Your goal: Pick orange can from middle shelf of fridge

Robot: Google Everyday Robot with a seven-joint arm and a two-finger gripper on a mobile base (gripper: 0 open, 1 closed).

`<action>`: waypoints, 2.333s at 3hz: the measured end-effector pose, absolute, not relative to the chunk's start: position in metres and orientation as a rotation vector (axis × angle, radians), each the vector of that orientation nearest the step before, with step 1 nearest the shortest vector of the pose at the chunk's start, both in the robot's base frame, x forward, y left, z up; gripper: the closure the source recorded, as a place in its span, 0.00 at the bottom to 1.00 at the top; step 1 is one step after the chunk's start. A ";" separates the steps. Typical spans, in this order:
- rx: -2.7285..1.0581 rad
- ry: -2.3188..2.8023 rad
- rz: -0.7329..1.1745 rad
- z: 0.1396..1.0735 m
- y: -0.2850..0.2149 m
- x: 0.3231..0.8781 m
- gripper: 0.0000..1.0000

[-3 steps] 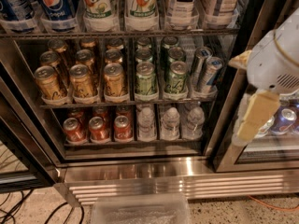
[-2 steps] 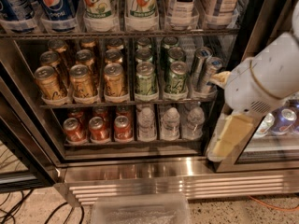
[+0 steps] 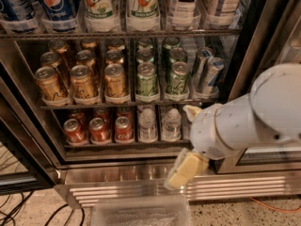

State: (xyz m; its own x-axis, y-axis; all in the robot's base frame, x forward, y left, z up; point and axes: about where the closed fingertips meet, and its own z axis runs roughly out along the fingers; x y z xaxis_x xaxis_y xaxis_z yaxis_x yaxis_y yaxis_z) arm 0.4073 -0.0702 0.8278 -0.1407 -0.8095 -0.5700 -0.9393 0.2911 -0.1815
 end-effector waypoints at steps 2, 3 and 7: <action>-1.375 1.858 0.337 0.829 -0.028 0.437 0.00; -1.375 1.857 0.335 0.829 -0.028 0.437 0.00; -0.978 1.667 0.316 0.805 -0.016 0.432 0.00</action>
Offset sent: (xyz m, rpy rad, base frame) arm 0.0462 0.0542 0.0057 0.1840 -0.1507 -0.0616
